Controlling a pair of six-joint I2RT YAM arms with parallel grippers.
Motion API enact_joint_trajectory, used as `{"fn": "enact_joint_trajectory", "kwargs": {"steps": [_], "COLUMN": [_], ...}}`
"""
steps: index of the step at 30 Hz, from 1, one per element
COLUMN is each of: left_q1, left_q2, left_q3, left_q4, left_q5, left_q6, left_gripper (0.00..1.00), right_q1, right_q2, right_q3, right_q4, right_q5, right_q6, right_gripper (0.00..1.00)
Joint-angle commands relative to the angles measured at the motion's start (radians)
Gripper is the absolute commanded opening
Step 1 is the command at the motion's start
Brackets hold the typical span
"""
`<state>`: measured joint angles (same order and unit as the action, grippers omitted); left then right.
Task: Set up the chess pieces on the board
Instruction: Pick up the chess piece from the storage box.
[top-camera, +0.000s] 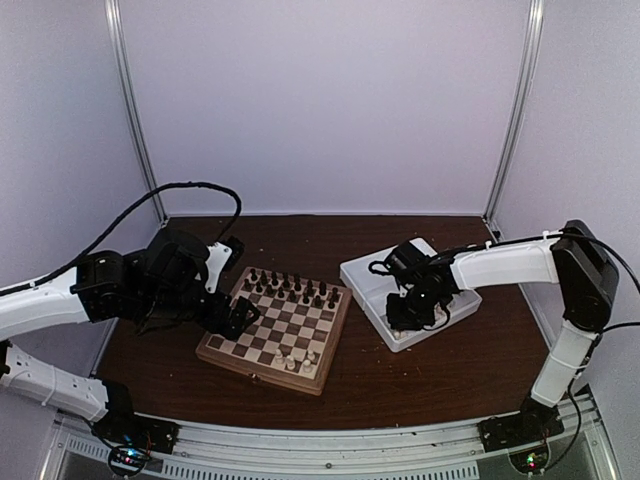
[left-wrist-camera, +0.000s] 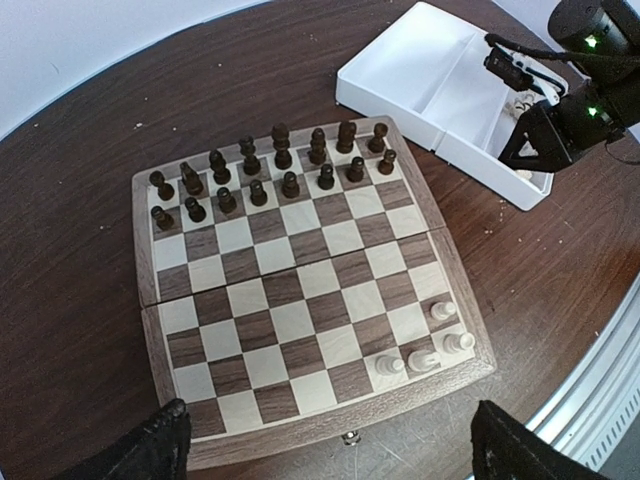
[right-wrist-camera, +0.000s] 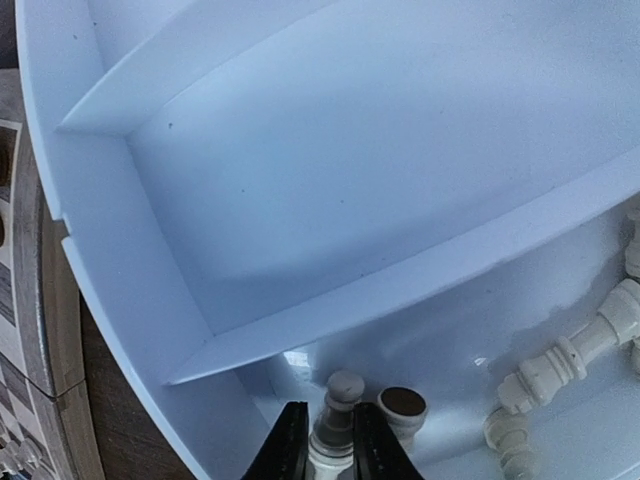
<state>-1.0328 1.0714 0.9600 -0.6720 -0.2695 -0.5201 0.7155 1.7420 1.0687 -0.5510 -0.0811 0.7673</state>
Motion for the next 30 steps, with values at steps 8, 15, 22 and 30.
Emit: {"fn": "enact_joint_trajectory", "kwargs": {"steps": [8,15,22,30], "left_q1": [0.006,0.008,0.007,0.011], "left_q2": [-0.024,-0.01,0.003,0.009], "left_q3": [-0.015,-0.001,0.017,0.005], "left_q4": [0.032,0.031,0.033,0.075], "left_q5": [-0.025,-0.028,-0.035,-0.02], "left_q6": [-0.015,-0.007,0.003,0.0], "left_gripper": [0.98,0.98,0.98,0.98], "right_q1": [-0.007,-0.007,-0.008,-0.006], "right_q2": [0.061,0.005,-0.137,-0.356], "right_q3": [-0.008,0.005,-0.045,-0.213], "right_q4": [0.001,-0.017,0.044,0.34], "right_q5": [0.069,0.126,0.206,0.084], "right_q6": [0.018,-0.021,-0.144,-0.312], "right_gripper": [0.18,0.02,0.06,0.09]}}
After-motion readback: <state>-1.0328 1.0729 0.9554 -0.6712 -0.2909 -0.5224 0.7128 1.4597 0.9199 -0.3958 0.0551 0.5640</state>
